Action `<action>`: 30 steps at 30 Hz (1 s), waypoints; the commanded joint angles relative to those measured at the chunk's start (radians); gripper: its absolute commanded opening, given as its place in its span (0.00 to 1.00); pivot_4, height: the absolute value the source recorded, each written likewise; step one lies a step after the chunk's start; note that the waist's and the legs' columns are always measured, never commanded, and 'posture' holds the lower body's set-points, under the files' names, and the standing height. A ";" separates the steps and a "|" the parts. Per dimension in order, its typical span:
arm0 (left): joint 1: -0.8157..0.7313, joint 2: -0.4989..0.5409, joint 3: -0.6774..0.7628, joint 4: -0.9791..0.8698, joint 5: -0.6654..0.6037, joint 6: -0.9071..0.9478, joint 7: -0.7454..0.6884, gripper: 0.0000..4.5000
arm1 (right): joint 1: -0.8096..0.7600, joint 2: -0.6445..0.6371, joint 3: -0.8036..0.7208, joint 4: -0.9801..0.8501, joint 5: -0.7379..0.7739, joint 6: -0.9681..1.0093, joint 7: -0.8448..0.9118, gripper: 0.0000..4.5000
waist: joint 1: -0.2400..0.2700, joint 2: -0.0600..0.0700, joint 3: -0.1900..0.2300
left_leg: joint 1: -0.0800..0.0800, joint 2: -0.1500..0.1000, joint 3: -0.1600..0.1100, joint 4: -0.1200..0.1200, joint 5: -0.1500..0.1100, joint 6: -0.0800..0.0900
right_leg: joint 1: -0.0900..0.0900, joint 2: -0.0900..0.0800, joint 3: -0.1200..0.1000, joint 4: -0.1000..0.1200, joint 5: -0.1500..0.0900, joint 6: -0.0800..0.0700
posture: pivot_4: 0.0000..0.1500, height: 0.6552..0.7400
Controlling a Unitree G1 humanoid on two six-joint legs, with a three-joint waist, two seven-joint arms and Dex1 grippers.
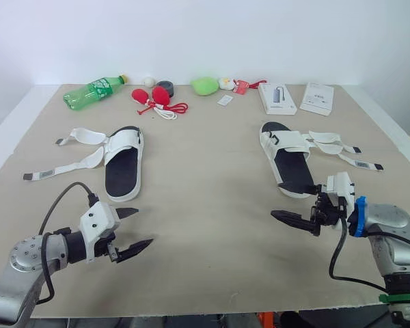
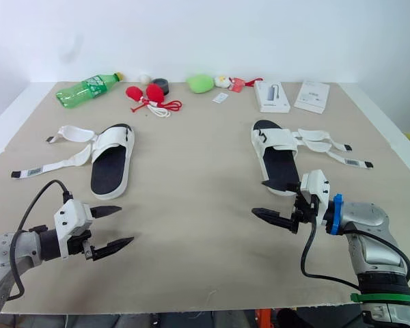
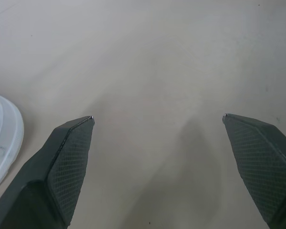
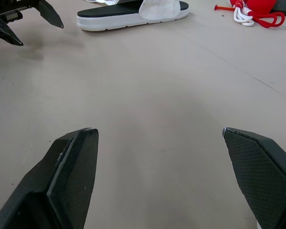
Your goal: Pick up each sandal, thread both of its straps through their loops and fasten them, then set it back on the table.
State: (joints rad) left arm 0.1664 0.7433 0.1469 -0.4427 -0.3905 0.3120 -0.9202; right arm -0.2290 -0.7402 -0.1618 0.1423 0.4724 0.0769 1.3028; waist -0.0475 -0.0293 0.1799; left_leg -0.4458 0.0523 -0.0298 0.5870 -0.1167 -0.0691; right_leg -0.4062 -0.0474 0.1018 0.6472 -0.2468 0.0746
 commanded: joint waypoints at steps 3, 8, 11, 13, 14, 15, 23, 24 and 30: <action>-0.052 0.045 0.044 0.025 -0.012 -0.053 -0.050 0.99 | 0.010 -0.039 -0.048 0.026 0.020 -0.020 0.037 1.00 | 0.002 0.000 0.000 | 0.000 0.000 0.000 0.000 0.000 0.000 | 0.000 0.000 0.000 0.000 0.000 0.000 | 1.00 1.00; -0.061 0.045 0.047 0.029 -0.021 -0.055 -0.063 0.99 | 0.011 -0.038 -0.048 0.024 0.027 -0.004 0.025 1.00 | 0.001 0.000 0.000 | 0.000 0.000 0.001 0.000 0.000 0.000 | 0.000 0.000 0.001 0.000 0.000 0.000 | 1.00 1.00; -0.069 0.043 0.047 0.024 -0.022 -0.048 -0.060 0.99 | 0.012 -0.035 -0.048 0.019 0.029 0.000 0.019 1.00 | 0.000 0.000 0.000 | 0.000 0.001 0.001 0.000 0.000 0.000 | 0.000 0.001 0.001 0.000 0.000 0.000 | 1.00 1.00; -0.082 0.039 0.039 0.012 -0.024 -0.041 -0.053 0.99 | 0.014 -0.026 -0.056 0.013 0.041 0.018 0.002 1.00 | 0.000 0.000 0.000 | 0.000 0.001 0.001 0.000 0.000 0.000 | 0.000 0.001 0.001 0.000 0.000 0.000 | 1.00 1.00; -0.097 0.032 0.028 0.006 -0.023 -0.037 -0.046 0.99 | 0.014 -0.021 -0.064 0.010 0.050 0.038 -0.019 1.00 | 0.000 0.000 0.000 | 0.000 0.001 0.001 0.000 0.000 0.000 | 0.000 0.001 0.001 0.000 0.000 0.000 | 1.00 1.00; -0.119 0.020 0.011 0.004 -0.022 -0.029 -0.034 0.99 | 0.012 -0.016 -0.071 0.004 0.056 0.072 -0.055 1.00 | 0.000 0.000 0.000 | 0.000 0.001 0.001 0.000 0.000 0.000 | 0.000 0.001 0.001 0.000 0.000 0.000 | 1.00 1.00; -0.387 -0.197 -0.288 -0.013 0.006 0.081 0.063 0.99 | -0.170 0.074 -0.103 -0.027 0.064 0.426 -0.510 1.00 | 0.000 0.000 0.000 | -0.001 0.000 0.001 0.006 0.000 0.001 | 0.002 0.002 0.003 0.001 0.005 0.003 | 1.00 1.00; -0.412 -0.225 -0.317 -0.002 0.007 0.084 0.064 0.99 | -0.197 0.090 -0.087 -0.025 0.047 0.437 -0.546 1.00 | -0.001 0.000 0.000 | -0.001 0.000 0.000 0.007 0.001 0.001 | 0.002 0.003 0.004 0.001 0.005 0.003 | 1.00 1.00; -0.519 -0.332 -0.400 0.067 0.029 0.078 0.081 0.99 | -0.297 0.177 0.001 0.022 -0.055 0.433 -0.662 1.00 | -0.002 0.000 0.000 | -0.001 0.002 -0.002 0.007 0.001 0.001 | 0.002 0.008 0.007 0.001 0.006 0.004 | 1.00 1.00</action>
State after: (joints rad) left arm -0.3308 0.4227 -0.2455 -0.3715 -0.3683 0.4004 -0.8488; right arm -0.4965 -0.5687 -0.1678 0.1651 0.4385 0.5202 0.6669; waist -0.0493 -0.0290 0.1798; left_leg -0.4468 0.0539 -0.0317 0.5937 -0.1159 -0.0676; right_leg -0.4046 -0.0392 0.1086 0.6486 -0.2414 0.0785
